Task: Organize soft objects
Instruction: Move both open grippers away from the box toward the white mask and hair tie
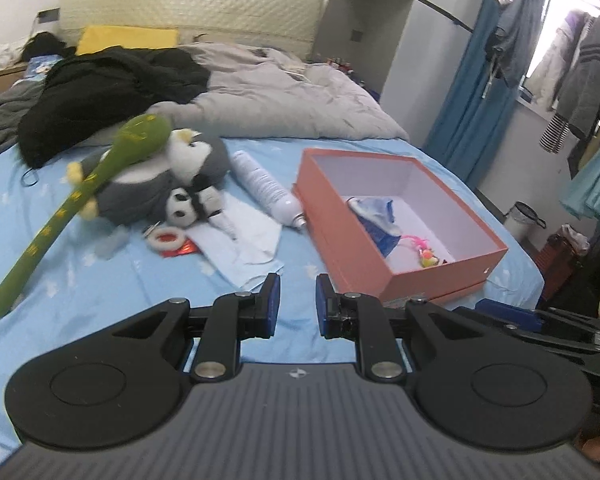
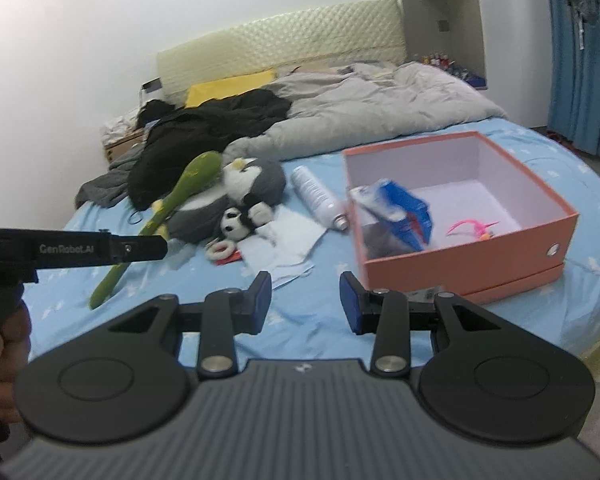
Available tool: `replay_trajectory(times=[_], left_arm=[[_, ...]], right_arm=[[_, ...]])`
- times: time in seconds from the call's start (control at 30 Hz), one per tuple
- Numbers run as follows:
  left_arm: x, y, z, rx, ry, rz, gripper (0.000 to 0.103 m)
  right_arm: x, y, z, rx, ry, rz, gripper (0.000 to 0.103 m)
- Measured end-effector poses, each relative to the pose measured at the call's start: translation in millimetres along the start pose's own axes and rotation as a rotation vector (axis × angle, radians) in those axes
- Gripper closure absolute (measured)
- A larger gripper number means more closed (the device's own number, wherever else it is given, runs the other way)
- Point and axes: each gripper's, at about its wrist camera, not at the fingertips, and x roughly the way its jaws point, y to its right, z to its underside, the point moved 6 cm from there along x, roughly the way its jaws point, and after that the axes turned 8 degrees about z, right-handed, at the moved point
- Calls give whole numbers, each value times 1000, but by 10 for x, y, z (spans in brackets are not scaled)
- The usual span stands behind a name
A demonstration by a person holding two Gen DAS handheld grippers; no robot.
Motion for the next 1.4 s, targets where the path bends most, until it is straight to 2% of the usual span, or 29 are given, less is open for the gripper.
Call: replay_trajectory(times=[0.37,0.53,0.67,0.93,1.07,1.4], left_arm=[[-348,-365,364,-70,1,-87,82],[-356,-523,487,-98,-3,-103,76],[-295,-606,554,-104,-7,-105,76],[0,-780,536,-117,-33,-103,76],[226,-904,475,-128,-41,-111,72],[802,-1341,332,-151,-76,-137,69]], right_arm=[[105,-505,356,-87,-71,-92,62],[138,-587,419,-103,-79,-100,62],[220,-592,499,-112,-83,-95,62],[439,-516,543,-110,-96,-68,62],[597,-509,507,-108,-102,-67,62],[1173,-640,408,-139,-109,-81,62]])
